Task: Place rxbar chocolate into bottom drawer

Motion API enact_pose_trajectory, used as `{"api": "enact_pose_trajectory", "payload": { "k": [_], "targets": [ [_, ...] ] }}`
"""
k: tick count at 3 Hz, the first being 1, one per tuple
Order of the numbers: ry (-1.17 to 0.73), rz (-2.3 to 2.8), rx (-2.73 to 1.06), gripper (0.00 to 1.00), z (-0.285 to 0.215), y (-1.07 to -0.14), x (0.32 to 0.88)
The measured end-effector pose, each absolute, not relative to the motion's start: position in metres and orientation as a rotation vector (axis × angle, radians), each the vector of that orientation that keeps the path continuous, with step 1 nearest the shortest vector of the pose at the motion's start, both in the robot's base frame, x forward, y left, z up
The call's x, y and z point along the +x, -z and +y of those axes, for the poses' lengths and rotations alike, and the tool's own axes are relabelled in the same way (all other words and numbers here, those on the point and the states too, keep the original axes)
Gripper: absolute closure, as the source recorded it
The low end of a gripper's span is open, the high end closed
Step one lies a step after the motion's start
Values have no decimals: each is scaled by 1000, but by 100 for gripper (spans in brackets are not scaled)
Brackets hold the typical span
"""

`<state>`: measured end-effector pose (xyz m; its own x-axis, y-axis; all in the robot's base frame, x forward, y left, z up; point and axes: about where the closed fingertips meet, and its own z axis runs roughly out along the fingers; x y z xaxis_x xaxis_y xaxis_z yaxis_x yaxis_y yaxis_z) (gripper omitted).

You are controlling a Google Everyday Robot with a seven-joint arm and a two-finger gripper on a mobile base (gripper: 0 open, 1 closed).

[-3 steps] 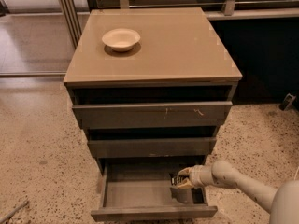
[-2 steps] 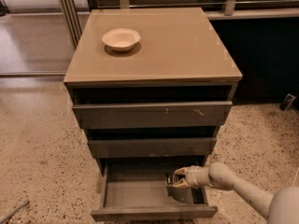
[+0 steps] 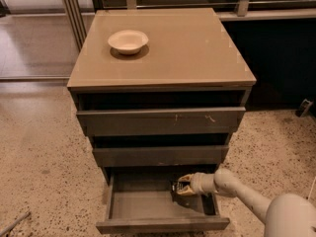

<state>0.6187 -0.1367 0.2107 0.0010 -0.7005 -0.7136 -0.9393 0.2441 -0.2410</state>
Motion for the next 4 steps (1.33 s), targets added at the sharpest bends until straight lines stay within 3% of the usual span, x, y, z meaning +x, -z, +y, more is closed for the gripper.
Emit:
{"api": "enact_pose_trajectory", "payload": {
  "k": [4],
  "targets": [
    [-369,1849,-1562,100,-142,-145,648]
  ]
}}
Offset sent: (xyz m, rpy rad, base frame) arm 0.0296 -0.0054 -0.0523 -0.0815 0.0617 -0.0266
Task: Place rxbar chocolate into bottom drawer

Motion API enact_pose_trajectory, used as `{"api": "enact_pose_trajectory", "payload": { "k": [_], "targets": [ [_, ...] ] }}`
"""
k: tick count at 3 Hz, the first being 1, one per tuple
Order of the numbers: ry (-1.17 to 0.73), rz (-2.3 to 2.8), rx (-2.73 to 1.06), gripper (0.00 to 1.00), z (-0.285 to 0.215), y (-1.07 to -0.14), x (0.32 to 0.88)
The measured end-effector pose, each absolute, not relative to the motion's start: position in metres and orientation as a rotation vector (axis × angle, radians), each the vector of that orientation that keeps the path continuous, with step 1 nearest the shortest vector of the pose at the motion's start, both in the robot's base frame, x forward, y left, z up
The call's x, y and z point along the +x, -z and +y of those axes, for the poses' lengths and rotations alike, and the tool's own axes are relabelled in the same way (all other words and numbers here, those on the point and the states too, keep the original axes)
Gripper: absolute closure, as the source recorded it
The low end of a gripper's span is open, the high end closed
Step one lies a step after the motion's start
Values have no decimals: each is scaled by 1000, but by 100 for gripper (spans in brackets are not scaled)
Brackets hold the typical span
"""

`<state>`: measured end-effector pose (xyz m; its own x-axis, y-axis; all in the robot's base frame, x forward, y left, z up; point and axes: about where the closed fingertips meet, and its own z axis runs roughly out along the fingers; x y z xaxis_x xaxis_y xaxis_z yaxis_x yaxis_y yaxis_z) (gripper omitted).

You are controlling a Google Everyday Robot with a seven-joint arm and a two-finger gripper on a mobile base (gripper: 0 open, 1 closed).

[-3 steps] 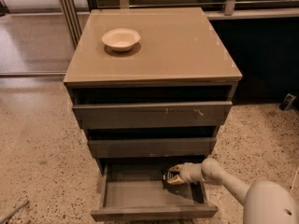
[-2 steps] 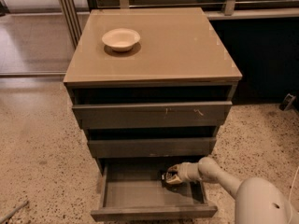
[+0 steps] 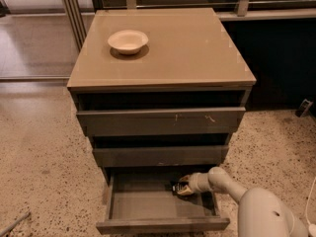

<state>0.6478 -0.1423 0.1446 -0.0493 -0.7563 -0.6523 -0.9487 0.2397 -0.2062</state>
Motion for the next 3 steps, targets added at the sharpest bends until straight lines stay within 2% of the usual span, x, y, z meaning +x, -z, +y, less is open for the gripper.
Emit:
{"api": "enact_pose_trajectory", "payload": {
  "k": [1,2,3],
  "targets": [
    [-360,1879,-1589,100,-144,-126,651],
    [-357,1880,-1591,82,-144,-125,652],
    [-358,1880,-1591,58,-144,-125,652]
  ]
}}
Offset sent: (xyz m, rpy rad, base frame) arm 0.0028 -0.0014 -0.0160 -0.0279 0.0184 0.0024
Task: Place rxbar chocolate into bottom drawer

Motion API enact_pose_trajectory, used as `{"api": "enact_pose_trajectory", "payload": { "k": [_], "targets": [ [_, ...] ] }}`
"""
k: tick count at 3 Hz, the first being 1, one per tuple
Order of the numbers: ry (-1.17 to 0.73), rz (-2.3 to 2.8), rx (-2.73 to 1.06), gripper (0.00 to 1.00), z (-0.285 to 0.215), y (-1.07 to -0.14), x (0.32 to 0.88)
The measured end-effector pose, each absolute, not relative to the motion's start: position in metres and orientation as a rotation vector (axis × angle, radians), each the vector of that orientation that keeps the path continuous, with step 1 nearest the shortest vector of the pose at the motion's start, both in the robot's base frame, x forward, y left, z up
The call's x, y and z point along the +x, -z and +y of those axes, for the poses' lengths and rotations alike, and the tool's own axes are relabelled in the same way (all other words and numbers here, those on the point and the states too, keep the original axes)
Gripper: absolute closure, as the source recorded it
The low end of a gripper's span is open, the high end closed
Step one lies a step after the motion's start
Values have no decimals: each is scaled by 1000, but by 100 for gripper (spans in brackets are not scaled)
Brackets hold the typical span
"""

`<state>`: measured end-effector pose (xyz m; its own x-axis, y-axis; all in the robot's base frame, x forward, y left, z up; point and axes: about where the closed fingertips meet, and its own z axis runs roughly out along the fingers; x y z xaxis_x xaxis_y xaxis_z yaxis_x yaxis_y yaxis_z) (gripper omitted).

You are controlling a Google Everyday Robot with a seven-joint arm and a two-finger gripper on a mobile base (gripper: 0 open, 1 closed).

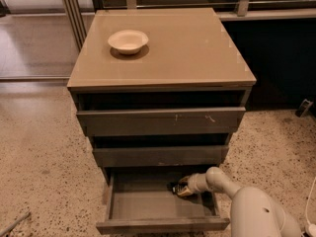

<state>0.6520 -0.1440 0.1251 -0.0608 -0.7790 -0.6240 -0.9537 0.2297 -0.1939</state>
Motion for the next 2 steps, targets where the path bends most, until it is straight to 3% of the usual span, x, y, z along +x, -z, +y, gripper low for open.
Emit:
{"api": "enact_pose_trajectory", "payload": {
  "k": [2],
  "targets": [
    [-355,1884,-1604,12,-138,-126,650]
  ]
}}
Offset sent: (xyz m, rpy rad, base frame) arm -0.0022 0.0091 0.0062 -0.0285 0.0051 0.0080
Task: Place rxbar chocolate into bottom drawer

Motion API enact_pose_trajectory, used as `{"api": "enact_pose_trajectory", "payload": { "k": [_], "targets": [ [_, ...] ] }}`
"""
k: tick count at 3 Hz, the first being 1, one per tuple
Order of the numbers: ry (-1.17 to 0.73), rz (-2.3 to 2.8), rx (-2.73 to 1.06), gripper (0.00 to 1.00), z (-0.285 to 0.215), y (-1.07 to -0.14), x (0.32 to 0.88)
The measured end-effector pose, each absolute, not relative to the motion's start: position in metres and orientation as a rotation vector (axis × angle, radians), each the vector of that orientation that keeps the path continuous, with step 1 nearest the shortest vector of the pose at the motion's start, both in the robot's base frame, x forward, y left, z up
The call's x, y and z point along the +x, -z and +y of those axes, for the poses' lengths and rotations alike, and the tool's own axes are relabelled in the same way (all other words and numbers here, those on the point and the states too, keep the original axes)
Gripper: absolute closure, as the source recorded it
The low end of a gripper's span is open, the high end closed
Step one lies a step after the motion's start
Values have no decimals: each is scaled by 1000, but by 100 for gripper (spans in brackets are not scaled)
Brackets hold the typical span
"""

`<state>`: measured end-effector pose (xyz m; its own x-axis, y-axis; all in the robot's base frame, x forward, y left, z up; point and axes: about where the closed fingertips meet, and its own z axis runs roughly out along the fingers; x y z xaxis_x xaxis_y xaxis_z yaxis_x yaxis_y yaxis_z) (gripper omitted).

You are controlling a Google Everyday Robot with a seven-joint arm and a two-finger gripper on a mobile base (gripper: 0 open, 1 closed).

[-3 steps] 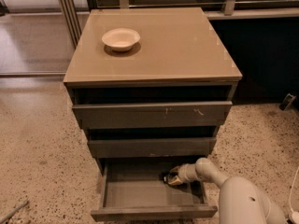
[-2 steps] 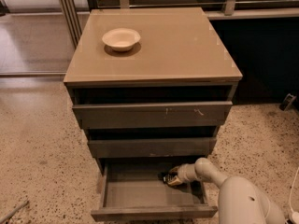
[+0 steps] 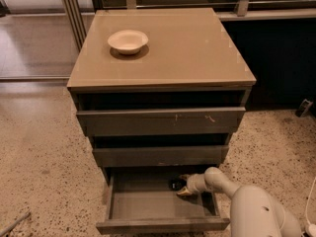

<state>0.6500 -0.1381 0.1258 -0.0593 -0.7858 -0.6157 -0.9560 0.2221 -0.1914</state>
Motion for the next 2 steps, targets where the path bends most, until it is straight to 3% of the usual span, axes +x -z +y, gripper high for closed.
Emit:
{"api": "enact_pose_trajectory", "payload": {
  "k": [1,2],
  "targets": [
    [-335,1897,-1609,0,-136,-134,649],
    [-340,1898,-1610,0,-134,-134,647]
  ]
}}
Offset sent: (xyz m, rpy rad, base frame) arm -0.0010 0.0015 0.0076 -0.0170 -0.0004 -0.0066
